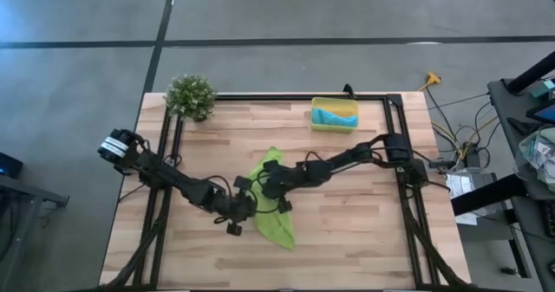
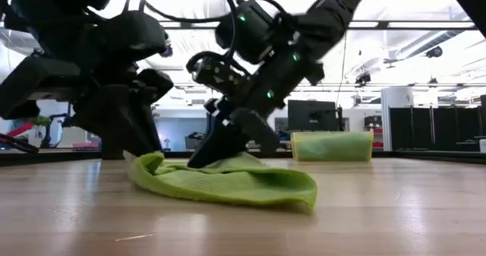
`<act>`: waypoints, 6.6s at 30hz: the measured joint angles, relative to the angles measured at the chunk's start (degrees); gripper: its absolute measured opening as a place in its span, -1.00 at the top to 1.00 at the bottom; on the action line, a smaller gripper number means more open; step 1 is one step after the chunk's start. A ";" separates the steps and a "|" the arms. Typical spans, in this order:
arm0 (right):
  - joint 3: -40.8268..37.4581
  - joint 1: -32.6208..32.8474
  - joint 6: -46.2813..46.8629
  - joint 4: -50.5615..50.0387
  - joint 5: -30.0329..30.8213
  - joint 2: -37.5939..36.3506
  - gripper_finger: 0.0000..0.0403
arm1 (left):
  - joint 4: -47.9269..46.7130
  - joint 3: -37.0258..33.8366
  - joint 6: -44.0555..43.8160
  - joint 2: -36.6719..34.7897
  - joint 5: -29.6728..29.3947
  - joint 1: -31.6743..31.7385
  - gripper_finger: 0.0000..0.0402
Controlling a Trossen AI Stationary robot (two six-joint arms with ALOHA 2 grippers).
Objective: Roll microfiber towels into tight, uniform cylinder then place into a basket
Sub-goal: Fold the green microfiber towel
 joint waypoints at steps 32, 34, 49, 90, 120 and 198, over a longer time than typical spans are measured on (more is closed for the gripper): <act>-0.30 9.90 4.63 -22.95 12.44 -22.92 0.96 | -9.02 1.02 -6.40 -2.60 3.10 10.52 0.37; -1.99 10.48 4.66 -22.84 12.43 -25.18 0.96 | -8.87 1.21 -6.43 -2.01 6.36 12.17 0.27; -21.01 11.03 4.11 -12.85 12.50 -36.34 0.96 | -8.06 2.36 -5.80 2.72 15.72 20.93 -0.01; -28.69 1.07 -10.18 6.06 5.89 -32.49 0.96 | 2.92 6.29 -2.60 3.56 16.49 20.15 -0.01; -25.52 -8.31 -12.05 15.32 -8.95 -20.92 0.29 | 0.81 4.58 -0.53 3.43 11.95 24.52 -0.01; 8.66 -13.77 -11.35 -33.09 -34.87 -2.42 0.19 | 8.58 -3.92 -6.21 3.02 6.81 25.26 0.77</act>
